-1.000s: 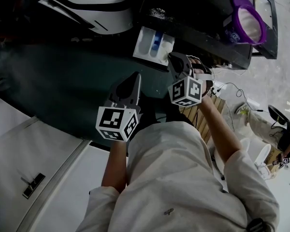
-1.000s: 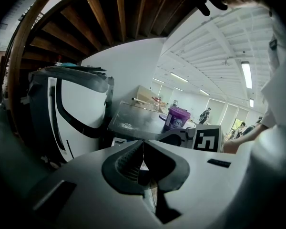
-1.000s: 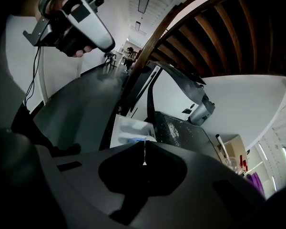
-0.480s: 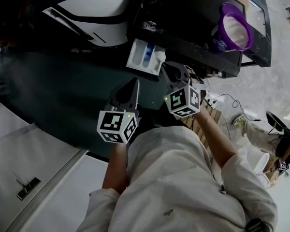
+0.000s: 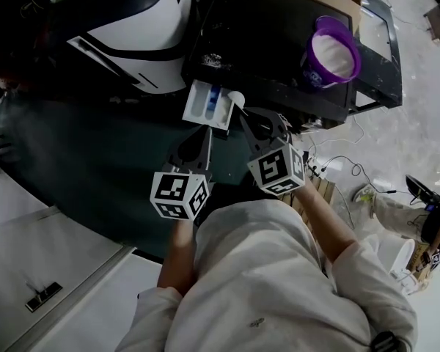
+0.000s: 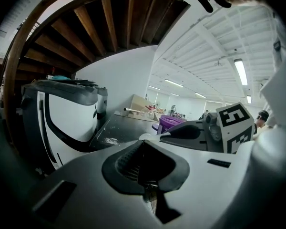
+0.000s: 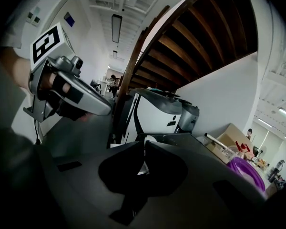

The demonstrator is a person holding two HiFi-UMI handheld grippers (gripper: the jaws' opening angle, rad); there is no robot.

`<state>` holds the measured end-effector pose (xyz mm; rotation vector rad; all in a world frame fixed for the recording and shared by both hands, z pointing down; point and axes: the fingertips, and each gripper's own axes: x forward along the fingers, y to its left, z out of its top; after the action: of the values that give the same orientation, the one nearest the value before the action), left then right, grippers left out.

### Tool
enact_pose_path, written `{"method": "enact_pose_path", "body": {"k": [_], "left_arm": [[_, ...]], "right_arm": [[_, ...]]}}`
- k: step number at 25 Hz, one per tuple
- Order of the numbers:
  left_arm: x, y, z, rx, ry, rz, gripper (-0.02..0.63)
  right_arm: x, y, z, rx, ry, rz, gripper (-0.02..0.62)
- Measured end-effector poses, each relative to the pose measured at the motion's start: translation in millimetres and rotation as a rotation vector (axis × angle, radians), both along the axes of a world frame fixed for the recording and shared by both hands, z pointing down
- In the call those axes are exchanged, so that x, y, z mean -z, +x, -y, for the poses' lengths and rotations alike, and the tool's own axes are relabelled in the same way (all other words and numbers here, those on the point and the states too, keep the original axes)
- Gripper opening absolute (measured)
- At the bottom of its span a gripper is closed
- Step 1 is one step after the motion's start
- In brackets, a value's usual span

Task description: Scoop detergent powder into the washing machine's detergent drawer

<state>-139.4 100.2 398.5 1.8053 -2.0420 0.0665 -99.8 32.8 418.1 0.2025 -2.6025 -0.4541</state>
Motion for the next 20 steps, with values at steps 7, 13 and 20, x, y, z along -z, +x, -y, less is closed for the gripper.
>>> {"method": "enact_pose_path", "body": {"k": [7, 13, 20], "left_arm": [[4.6, 32.8, 23.2, -0.068, 0.006, 0.014, 0.018], [11.9, 59.3, 44.4, -0.121, 0.017, 0.037, 0.018], [18.3, 91.9, 66.3, -0.179, 0.031, 0.053, 0.018]], "right_arm": [[27.0, 33.4, 11.8, -0.059, -0.035, 0.071, 0.012], [49.4, 63.5, 24.9, -0.103, -0.070, 0.133, 0.012], [68.5, 96.6, 38.6, -0.147, -0.095, 0.183, 0.012]]}}
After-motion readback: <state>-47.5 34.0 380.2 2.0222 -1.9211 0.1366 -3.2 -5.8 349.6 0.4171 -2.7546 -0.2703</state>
